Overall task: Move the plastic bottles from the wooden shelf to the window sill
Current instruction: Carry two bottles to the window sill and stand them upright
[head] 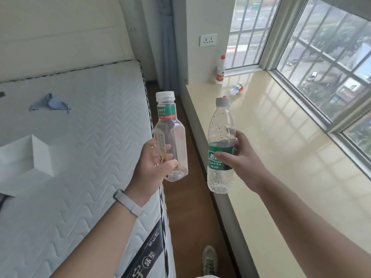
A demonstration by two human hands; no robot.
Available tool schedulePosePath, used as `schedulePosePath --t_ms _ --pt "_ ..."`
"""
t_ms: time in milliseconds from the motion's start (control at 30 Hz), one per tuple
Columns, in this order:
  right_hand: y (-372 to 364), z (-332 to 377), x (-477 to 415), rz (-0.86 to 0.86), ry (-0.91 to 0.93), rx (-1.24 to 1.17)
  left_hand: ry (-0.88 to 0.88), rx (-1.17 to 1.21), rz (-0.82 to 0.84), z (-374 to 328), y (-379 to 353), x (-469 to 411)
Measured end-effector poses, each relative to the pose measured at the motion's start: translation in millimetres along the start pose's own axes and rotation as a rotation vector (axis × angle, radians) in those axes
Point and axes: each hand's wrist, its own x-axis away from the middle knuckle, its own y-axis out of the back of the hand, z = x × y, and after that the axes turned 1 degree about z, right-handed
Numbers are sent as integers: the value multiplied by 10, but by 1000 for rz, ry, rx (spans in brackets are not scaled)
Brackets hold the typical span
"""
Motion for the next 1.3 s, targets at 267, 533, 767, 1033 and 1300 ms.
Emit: schedulePosePath --t_ms 267,533,767,1033,1300 --pt "525 142 -481 -17 12 5 -10 -23 25 -127 -426 -581" --pt "644 319 -951 -18 10 35 -46 -16 19 -246 -432 -1099" --pt "546 399 -1632 -72 21 54 -86 -34 66 -210 -244 -1858" --pt "215 677 -2609 -119 24 105 -83 -7 109 -293 229 -2893" --pt "87 702 -3244 -182 36 111 -102 15 157 -322 441 -3676"
